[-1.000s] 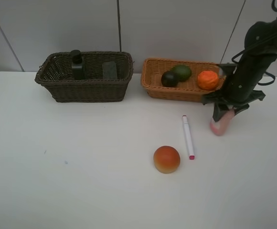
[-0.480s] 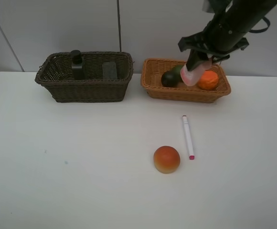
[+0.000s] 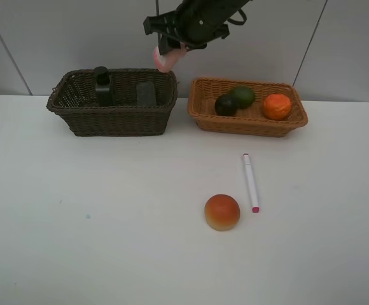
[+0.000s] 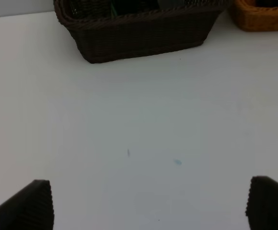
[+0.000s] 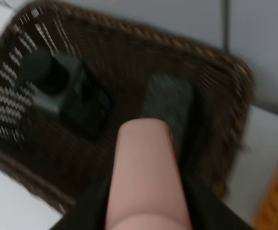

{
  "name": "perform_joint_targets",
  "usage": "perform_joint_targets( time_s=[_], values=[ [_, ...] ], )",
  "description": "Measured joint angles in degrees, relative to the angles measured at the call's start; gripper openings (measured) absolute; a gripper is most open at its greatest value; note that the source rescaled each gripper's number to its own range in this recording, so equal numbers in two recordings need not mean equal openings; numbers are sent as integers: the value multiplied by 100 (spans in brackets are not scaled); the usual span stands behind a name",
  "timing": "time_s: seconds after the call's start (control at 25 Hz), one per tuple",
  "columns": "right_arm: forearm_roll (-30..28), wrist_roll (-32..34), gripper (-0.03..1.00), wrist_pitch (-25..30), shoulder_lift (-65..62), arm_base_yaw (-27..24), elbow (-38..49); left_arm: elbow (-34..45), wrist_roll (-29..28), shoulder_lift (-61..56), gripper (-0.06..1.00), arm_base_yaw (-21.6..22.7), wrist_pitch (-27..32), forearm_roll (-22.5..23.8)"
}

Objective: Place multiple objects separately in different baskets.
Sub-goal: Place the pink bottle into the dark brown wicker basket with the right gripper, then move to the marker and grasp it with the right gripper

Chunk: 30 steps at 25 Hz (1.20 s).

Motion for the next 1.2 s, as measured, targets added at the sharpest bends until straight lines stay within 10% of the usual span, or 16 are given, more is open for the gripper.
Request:
perform_joint_targets(
  time_s=[0.52,0.8,1.2],
  values=[
    [747,0,23,-960,1636,257,-1086,0,0,0,98,0,0,0],
    [748,0,92,-932,1629,257,-1098,0,0,0,98,0,0,0],
    [-20,208,100,773,522,257,-1098,0,0,0,98,0,0,0]
  ],
)
